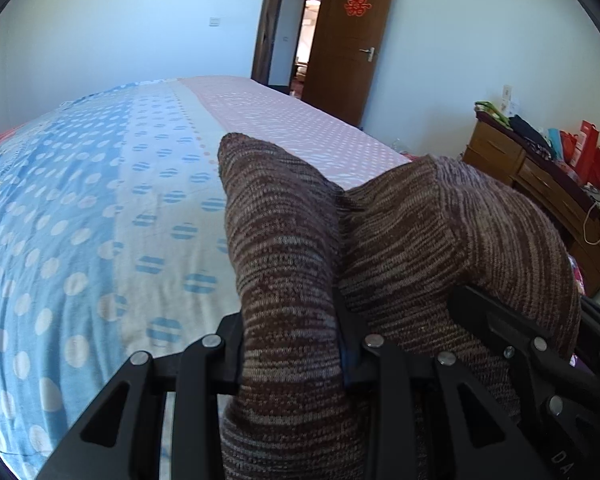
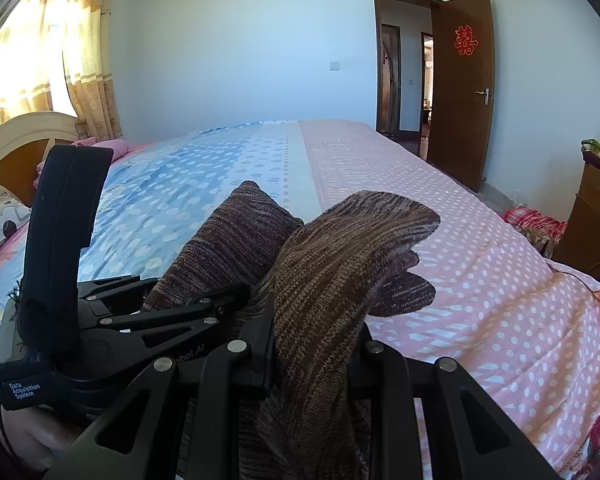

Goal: Fold small clothes

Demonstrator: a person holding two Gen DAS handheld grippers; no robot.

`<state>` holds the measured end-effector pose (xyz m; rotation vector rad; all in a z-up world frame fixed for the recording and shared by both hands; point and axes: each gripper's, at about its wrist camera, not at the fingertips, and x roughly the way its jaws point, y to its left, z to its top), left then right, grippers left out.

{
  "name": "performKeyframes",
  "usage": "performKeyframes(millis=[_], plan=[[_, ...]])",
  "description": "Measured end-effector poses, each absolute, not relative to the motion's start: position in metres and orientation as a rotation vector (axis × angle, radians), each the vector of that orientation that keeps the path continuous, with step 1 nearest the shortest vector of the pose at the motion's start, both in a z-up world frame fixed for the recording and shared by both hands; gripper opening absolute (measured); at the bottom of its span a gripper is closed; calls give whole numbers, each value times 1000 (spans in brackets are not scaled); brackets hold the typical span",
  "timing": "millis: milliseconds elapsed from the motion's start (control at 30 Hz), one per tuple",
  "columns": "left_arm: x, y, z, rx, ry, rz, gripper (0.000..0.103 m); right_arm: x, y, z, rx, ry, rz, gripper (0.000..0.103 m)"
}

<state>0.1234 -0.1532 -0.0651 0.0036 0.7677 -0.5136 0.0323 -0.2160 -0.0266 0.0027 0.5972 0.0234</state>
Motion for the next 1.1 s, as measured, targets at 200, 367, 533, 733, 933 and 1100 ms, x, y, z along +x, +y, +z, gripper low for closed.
performKeyframes(millis=[200, 367, 533, 733, 933, 1100], plan=[[117, -181, -60, 18, 750, -556, 33, 27, -237, -16, 7, 566, -27, 23], [129, -202, -53, 10, 755, -591, 33, 24, -252, -13, -1, 548, -67, 23], [136, -231, -52, 50, 743, -621, 33, 28, -273, -11, -9, 540, -106, 23], [151, -260, -45, 62, 727, -644, 33, 47, -299, -5, -56, 525, -150, 23], [174, -289, -49, 62, 709, -647, 33, 79, -329, -11, -98, 527, -202, 23], [199, -314, -70, 65, 719, -625, 33, 118, -346, -32, -155, 583, -254, 22]])
